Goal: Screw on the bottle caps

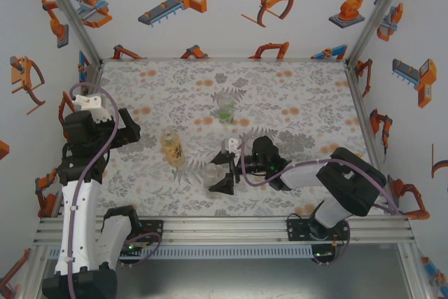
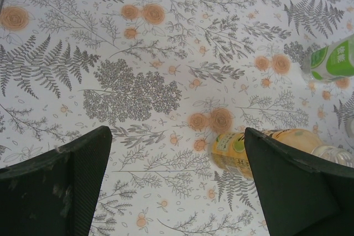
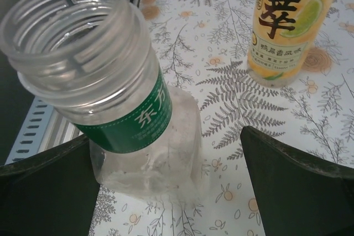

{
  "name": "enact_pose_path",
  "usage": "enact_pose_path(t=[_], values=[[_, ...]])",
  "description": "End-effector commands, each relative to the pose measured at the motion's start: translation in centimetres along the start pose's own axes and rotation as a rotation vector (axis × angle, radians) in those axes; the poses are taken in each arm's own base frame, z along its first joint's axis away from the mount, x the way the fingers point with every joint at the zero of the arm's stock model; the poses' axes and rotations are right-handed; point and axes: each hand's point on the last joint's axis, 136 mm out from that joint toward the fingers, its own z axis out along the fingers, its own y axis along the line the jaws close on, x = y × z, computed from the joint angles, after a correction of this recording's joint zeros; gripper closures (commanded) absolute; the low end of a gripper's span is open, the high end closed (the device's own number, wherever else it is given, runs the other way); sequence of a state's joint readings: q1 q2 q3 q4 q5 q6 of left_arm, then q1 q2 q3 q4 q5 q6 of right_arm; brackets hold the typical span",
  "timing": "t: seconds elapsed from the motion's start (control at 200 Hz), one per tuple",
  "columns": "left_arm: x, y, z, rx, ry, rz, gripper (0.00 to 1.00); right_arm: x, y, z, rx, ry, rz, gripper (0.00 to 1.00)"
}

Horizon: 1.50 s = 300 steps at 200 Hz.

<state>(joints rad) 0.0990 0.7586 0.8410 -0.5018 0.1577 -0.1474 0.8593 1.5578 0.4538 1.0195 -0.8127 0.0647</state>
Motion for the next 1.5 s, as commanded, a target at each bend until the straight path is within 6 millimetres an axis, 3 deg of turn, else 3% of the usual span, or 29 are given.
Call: enact_pose_path(t=[0.0, 0.375, 0.686, 0.951, 1.197, 1.352, 1.497], values=[[0.3, -0.2, 0.1, 0.017, 0.002, 0.013, 0.03, -2.2, 1.0, 0.7, -0.066, -0.068, -0.042, 0.13], [0.3, -0.1, 0.1, 0.016, 0.005, 0.012, 0.03, -1.8, 1.3, 1.6, -0.026, -0.063, -0.041, 0.10], [0.4, -0.1, 0.1, 0.015, 0.005, 0.013, 0.03, -1.0, 0.2, 2.2, 0.114, -0.052, -0.078, 0.10], [0.4, -0.1, 0.0, 0.013, 0.003, 0.016, 0.03, -0.9, 0.8, 2.6, 0.094, -0.057, -0.077, 0.19], [0.2, -0.1, -0.2, 0.010, -0.002, 0.005, 0.03, -1.1, 1.3, 2.3, 0.090, -0.064, -0.078, 0.39], [-0.1, -0.5, -0.7, 0.031, -0.013, 0.019, 0.03, -1.9, 1.3, 1.7, 0.114, -0.080, -0.092, 0.44], [-1.3, -3.4, -1.6, 0.187, -0.065, 0.033, 0.03, -2.8, 1.0, 0.7, 0.174, -0.082, -0.108, 0.45]])
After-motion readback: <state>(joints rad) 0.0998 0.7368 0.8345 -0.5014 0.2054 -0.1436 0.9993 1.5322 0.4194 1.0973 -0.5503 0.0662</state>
